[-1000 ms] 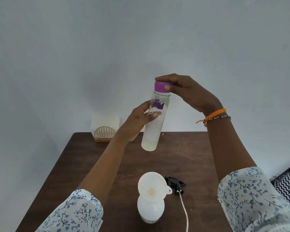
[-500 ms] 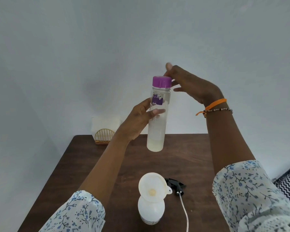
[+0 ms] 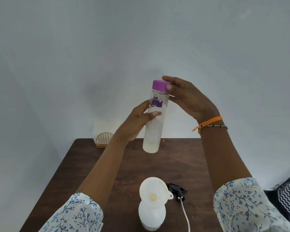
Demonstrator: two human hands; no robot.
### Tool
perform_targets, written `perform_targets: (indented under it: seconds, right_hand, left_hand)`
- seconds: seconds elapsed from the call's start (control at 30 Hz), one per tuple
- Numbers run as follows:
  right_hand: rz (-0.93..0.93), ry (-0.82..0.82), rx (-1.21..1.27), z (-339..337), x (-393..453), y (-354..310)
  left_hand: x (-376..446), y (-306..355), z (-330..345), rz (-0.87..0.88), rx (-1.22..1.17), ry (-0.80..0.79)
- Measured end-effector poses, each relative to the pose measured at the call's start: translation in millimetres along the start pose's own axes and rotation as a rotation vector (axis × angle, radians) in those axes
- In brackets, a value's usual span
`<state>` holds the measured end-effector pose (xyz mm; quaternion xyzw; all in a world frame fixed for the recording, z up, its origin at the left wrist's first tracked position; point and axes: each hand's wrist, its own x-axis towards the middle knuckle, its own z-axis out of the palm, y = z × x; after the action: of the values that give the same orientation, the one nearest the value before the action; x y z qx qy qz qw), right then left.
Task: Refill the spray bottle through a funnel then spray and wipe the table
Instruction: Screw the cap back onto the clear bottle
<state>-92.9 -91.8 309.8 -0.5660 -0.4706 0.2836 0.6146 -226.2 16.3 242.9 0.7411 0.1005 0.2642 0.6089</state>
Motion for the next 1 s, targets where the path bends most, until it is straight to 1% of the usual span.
perform_targets:
  seconds: [0.03, 0.1, 0.17, 0.2, 0.27, 0.33, 0.37, 0.4, 0.53, 0.6, 0.7, 0.77, 0.8, 0.93, 1.0]
  right_hand:
    - [-0.011, 0.012, 0.009, 2.5, -0.3, 1.7]
    - [-0.035, 0.121, -0.076, 8.7, -1.2, 2.3]
    - [-0.011, 0.200, -0.129, 13.9, -2.0, 2.6]
    - [0.012, 0.194, -0.109, 14.9, -2.3, 3.2]
    - [0.051, 0.116, -0.021, 12.2, -3.9, 4.8]
    - [0.047, 0.035, 0.115, 7.2, -5.5, 5.5]
    - [0.031, 0.020, 0.152, 4.8, -5.7, 5.9]
    - [0.020, 0.034, 0.147, 3.3, -5.2, 5.9]
    - [0.006, 0.220, -0.052, 11.5, 1.7, 6.3]
    - [0.038, 0.210, -0.031, 15.3, 2.2, 6.8]
    - [0.079, 0.094, 0.114, 12.8, 0.7, 9.1]
    - [0.075, 0.066, 0.186, 9.6, -0.8, 8.8]
    - [0.068, 0.084, 0.182, 9.6, -0.1, 8.3]
    - [0.055, 0.236, -0.005, 20.8, 3.0, 4.7]
    - [0.056, 0.223, 0.013, 22.6, 2.6, 5.5]
  left_hand:
    - [-0.2, -1.2, 1.1, 0.000, 0.010, 0.010]
    - [-1.4, -3.0, 3.2, 0.016, 0.041, 0.023]
    - [-2.1, -4.5, 4.8, 0.024, 0.090, 0.032]
    - [-2.0, -4.9, 5.5, 0.024, 0.095, 0.038]
    - [-2.0, -5.2, 5.9, 0.022, 0.076, 0.050]
    - [-1.9, -4.3, 5.3, 0.014, 0.046, 0.054]
    - [-1.9, -3.9, 4.8, 0.015, 0.042, 0.055]
    - [-1.9, -3.0, 4.7, 0.017, 0.046, 0.054]
    - [-0.7, -3.5, 5.0, 0.009, 0.103, 0.041]
    - [-0.9, -3.5, 6.1, 0.008, 0.093, 0.041]
    - [-1.6, -3.0, 5.3, 0.010, 0.038, 0.046]
    - [-2.1, -3.7, 4.6, 0.008, 0.029, 0.044]
    - [-2.1, -4.4, 4.5, 0.007, 0.030, 0.048]
    - [-1.5, -3.2, 6.2, 0.018, 0.072, 0.051]
    - [0.3, -3.2, 6.9, 0.026, 0.077, 0.051]
